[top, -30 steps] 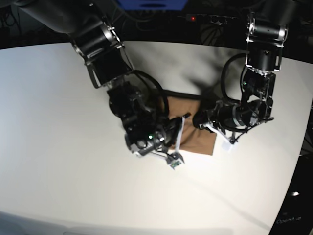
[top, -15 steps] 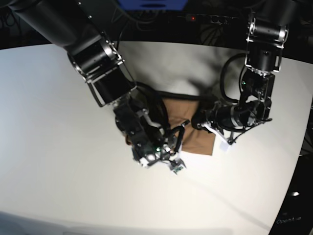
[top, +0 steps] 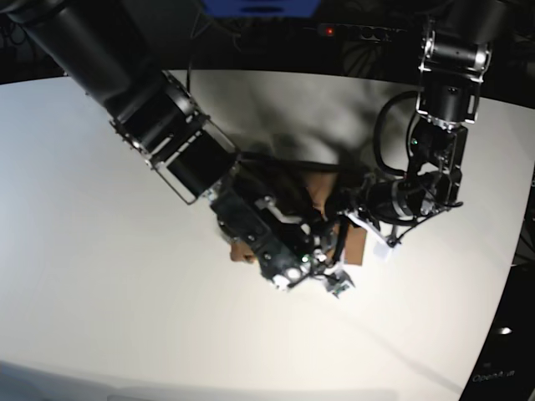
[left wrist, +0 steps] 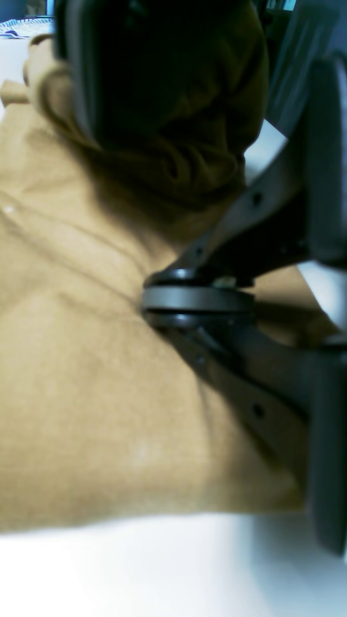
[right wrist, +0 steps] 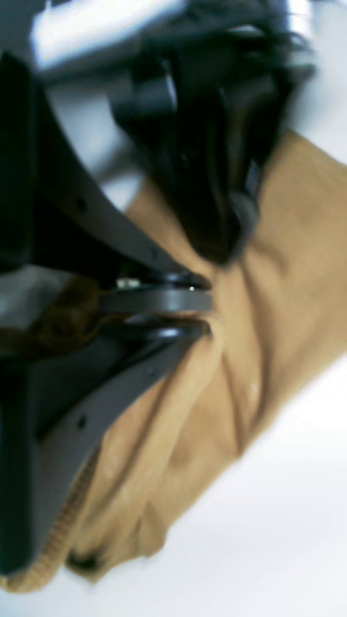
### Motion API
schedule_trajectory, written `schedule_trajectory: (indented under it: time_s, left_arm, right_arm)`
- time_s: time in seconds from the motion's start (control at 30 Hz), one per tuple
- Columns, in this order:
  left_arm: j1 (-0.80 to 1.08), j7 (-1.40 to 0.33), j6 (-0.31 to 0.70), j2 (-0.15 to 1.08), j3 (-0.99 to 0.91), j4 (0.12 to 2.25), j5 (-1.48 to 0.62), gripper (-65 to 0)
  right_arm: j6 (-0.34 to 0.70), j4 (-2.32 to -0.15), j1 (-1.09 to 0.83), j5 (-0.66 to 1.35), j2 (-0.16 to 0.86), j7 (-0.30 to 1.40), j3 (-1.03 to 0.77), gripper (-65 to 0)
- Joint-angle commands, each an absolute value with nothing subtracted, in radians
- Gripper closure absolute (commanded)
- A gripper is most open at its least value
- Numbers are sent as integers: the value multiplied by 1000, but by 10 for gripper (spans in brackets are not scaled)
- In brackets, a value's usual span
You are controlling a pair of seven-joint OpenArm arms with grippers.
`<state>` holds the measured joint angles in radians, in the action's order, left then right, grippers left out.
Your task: Fold the T-shirt properly
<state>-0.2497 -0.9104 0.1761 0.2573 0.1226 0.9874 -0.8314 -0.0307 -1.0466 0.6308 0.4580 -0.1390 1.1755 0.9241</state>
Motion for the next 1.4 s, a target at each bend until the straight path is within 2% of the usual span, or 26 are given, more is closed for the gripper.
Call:
schedule_trajectory:
  time_s: [0.0,0.27,0.4,0.53,0.73,1.03,1.37]
  left_arm:
    - [-217,-1006,94,245,148,954,-665,-23]
    - [-217,-1049,94,223,147,964,-667,-23]
    - [-209,-1059,94,231,142,1049,-671,-23]
    - [-193,-1107,94,255,137,1107,-674,-23]
    - [-163,-1119,97,272,27,1150,-667,-23]
    - [-176,-1116,102,285,25,1152,-676,-23]
    - [-176,-1159,104,286,28,1319,-670,-23]
  right_arm:
    - [-47,-1064,665,487,-157,1161,932,-4]
    - [-70,-1133,662,504,-157,1181,935,-4]
    - [-73,-1196,662,504,-157,1207,935,-4]
    - [-70,-1198,662,504,-157,1204,937,-4]
    - [-70,-1198,651,504,-157,1204,938,-4]
    - [-68,-1196,648,503,-157,1199,938,-4]
    - [-68,-1194,648,501,-157,1202,940,-4]
